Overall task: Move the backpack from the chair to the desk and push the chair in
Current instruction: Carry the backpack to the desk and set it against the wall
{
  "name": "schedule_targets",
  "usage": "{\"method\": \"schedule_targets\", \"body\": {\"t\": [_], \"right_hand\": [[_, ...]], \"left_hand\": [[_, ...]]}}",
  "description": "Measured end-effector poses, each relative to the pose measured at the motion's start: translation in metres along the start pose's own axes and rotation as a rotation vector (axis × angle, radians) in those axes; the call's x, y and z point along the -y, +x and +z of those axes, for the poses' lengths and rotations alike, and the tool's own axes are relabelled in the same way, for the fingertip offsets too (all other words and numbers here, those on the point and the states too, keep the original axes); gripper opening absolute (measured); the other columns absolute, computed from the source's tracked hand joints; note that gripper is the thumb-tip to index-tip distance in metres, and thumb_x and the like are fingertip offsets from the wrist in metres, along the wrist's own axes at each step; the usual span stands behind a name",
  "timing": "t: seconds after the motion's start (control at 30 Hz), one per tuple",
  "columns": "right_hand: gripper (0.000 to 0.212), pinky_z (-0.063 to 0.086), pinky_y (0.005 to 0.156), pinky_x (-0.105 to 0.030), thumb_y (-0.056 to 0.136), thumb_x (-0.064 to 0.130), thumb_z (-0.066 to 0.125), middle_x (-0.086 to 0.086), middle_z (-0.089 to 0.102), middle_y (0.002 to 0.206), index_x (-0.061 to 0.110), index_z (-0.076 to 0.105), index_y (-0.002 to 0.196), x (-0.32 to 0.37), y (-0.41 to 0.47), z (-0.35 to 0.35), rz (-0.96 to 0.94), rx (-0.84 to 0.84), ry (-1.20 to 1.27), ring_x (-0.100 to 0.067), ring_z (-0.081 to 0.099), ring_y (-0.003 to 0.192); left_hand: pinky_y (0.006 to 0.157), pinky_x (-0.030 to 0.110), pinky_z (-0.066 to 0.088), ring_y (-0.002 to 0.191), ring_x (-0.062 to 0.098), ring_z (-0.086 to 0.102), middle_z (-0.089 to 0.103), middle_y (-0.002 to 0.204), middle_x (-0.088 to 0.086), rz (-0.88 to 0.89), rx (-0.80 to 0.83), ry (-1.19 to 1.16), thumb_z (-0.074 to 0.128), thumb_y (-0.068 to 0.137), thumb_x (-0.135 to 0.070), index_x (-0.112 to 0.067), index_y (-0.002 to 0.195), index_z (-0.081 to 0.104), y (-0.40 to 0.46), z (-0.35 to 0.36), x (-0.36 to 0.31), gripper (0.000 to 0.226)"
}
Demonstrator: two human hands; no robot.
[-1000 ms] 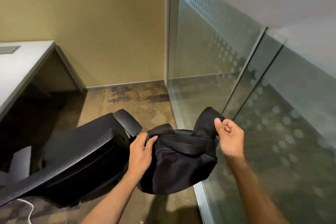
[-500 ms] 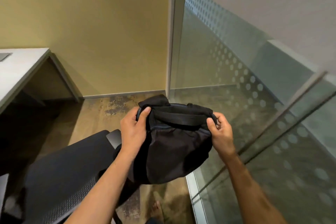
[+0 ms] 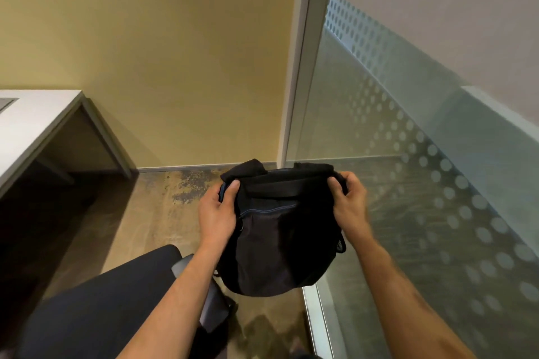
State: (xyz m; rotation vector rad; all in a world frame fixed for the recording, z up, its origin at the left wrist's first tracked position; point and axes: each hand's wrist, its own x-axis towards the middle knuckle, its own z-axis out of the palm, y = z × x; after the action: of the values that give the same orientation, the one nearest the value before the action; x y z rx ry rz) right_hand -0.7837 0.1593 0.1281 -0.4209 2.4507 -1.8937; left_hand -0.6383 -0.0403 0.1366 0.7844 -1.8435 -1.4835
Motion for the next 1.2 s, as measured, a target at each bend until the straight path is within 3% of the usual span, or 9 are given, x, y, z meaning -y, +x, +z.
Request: {"method": "schedule_targets", "body": {"t": [0.3, 0.43, 0.6, 0.7, 0.83, 0.9, 0.97, 1.1, 1.2], "right_hand": [[0.003, 0.055, 0.076, -0.028, 0.095, 0.025, 0.058, 0.000, 0.066, 0.093, 0.024, 0.060, 0.095, 0.007, 0.116, 0.071, -0.008, 0.200, 0.121, -0.008, 0.065, 0.083], [0.007, 0.051, 0.070, -0.019, 0.095, 0.018, 0.058, 0.002, 0.066, 0.090, 0.024, 0.060, 0.091, 0.007, 0.165, 0.100, -0.007, 0.262, 0.125, 0.003, 0.063, 0.077], [0.004, 0.054, 0.081, -0.038, 0.094, 0.021, 0.059, -0.002, 0.067, 0.091, 0.023, 0.062, 0.092, -0.002, 0.209, 0.132, 0.001, 0.310, 0.133, -0.016, 0.065, 0.088], [0.004, 0.055, 0.083, -0.044, 0.093, 0.024, 0.060, -0.001, 0.066, 0.090, 0.025, 0.062, 0.091, -0.005, 0.225, 0.155, -0.042, 0.310, 0.139, -0.019, 0.064, 0.088], [0.003, 0.055, 0.086, -0.044, 0.093, 0.025, 0.060, 0.002, 0.068, 0.093, 0.027, 0.063, 0.094, -0.004, 0.251, 0.191, -0.016, 0.334, 0.136, -0.016, 0.065, 0.091], [0.004, 0.054, 0.087, -0.041, 0.094, 0.025, 0.060, 0.004, 0.068, 0.094, 0.028, 0.063, 0.094, -0.001, 0.265, 0.213, -0.002, 0.345, 0.110, -0.013, 0.064, 0.092], [0.005, 0.054, 0.086, -0.039, 0.094, 0.026, 0.060, 0.008, 0.068, 0.093, 0.031, 0.062, 0.093, 0.001, 0.279, 0.238, -0.003, 0.366, 0.089, -0.011, 0.064, 0.091], [0.005, 0.053, 0.079, -0.034, 0.094, 0.034, 0.058, 0.011, 0.068, 0.091, 0.034, 0.062, 0.095, 0.010, 0.305, 0.300, 0.008, 0.405, 0.048, -0.008, 0.065, 0.089], [0.006, 0.050, 0.075, -0.023, 0.096, 0.018, 0.058, 0.002, 0.067, 0.092, 0.016, 0.062, 0.098, 0.026, 0.321, 0.348, 0.018, 0.422, 0.110, -0.007, 0.063, 0.085]], "left_hand": [[0.073, 0.054, 0.050, 0.082, 0.033, 0.063, 0.067, 0.085, 0.016, -0.050, -0.135, 0.072, 0.053, 0.090, -0.052, -0.013, 0.086, 0.061, 0.110, 0.019, 0.029, 0.041], [0.073, 0.054, 0.050, 0.079, 0.029, 0.064, 0.068, 0.082, 0.014, -0.087, -0.226, 0.079, 0.056, 0.094, -0.040, -0.020, 0.080, 0.064, 0.152, 0.030, 0.030, 0.025], [0.068, 0.041, 0.051, 0.077, 0.018, 0.063, 0.068, 0.080, 0.003, -0.083, -0.259, 0.055, 0.058, 0.095, -0.030, -0.029, 0.082, 0.065, 0.190, 0.036, 0.033, 0.015], [0.067, 0.021, 0.048, 0.078, 0.008, 0.064, 0.069, 0.081, -0.008, -0.076, -0.256, 0.014, 0.058, 0.095, -0.024, -0.029, 0.091, 0.068, 0.215, 0.033, 0.038, 0.012], [0.082, 0.011, 0.047, 0.094, -0.007, 0.061, 0.068, 0.106, -0.015, -0.092, -0.290, -0.015, 0.060, 0.094, -0.018, -0.037, 0.115, 0.064, 0.250, 0.025, 0.045, 0.028], [0.088, 0.017, 0.049, 0.095, -0.001, 0.060, 0.065, 0.107, -0.007, -0.122, -0.345, -0.024, 0.062, 0.093, -0.021, -0.030, 0.136, 0.054, 0.272, 0.017, 0.054, 0.044], [0.079, 0.020, 0.051, 0.080, 0.001, 0.059, 0.060, 0.089, -0.004, -0.120, -0.380, -0.019, 0.063, 0.092, -0.021, -0.029, 0.141, 0.048, 0.295, 0.006, 0.062, 0.051], [0.074, 0.005, 0.044, 0.083, -0.014, 0.057, 0.059, 0.097, -0.019, -0.075, -0.428, -0.012, 0.063, 0.092, -0.012, -0.020, 0.128, 0.057, 0.343, -0.020, 0.074, 0.037], [0.087, 0.022, 0.050, 0.089, -0.009, 0.060, 0.064, 0.099, -0.012, -0.075, -0.443, -0.017, 0.064, 0.091, -0.011, -0.030, 0.102, 0.062, 0.375, -0.045, 0.083, 0.022]]}}
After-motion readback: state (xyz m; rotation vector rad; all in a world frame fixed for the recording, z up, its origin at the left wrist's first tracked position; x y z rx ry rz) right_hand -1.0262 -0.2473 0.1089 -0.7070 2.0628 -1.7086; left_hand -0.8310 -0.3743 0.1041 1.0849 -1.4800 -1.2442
